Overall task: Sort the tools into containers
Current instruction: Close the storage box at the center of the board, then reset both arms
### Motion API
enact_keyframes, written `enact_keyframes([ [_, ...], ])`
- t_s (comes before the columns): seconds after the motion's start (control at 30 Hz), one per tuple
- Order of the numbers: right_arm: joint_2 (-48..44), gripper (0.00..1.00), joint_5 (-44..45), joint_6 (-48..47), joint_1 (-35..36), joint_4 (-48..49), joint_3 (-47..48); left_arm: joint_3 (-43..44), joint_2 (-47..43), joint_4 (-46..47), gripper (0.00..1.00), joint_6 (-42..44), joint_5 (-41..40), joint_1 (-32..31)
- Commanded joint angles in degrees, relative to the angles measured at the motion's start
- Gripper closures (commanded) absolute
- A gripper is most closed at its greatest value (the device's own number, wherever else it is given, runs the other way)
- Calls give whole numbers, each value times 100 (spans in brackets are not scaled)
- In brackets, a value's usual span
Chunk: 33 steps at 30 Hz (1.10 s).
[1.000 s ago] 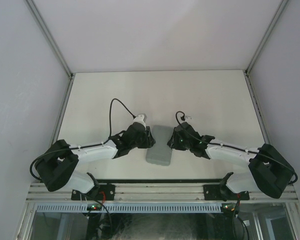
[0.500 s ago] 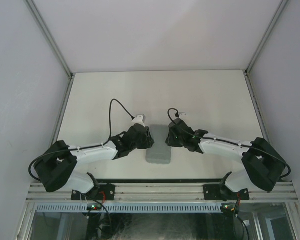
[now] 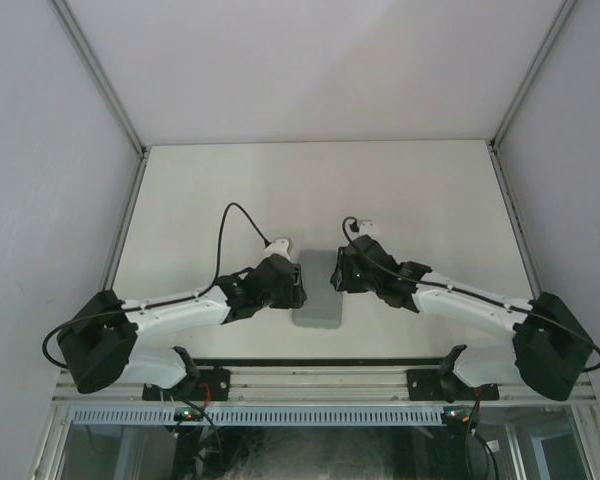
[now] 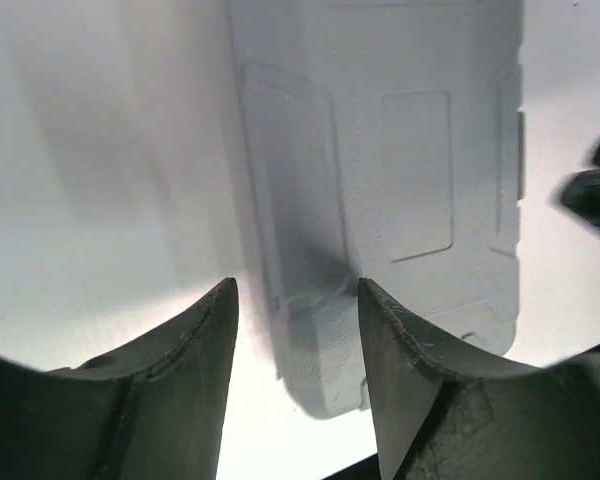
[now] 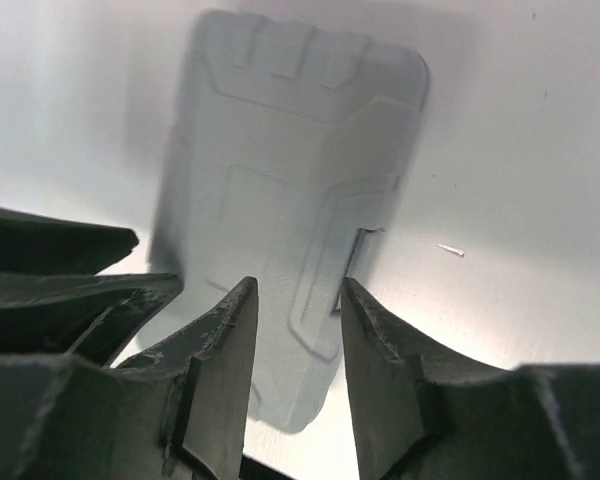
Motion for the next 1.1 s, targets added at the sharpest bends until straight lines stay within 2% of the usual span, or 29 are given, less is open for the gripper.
enact_keyframes([
  [0.0,-826,60,-107,-404,-52,4,60,342,-558,-838,43,273,-381,57],
  [0.27,-2018,46,-1,-1200,-97,-445,61,542,-1846,-1335,34,559,-799,228],
  [0.47,-3056,22,191,-1471,-157,-941,54,780,-2917,-1839,26,828,-1463,250],
  [0.67,-4005,5,753,-1497,-176,-1324,-14,902,-3862,-2411,12,955,-2343,263],
  [0.8,-4421,0,1053,-1511,-169,-1596,-106,799,-4468,-2816,0,820,-2787,267],
  [1.07,-5305,0,1369,-1003,-129,-2122,-625,446,-5273,-3763,0,196,-3306,266],
])
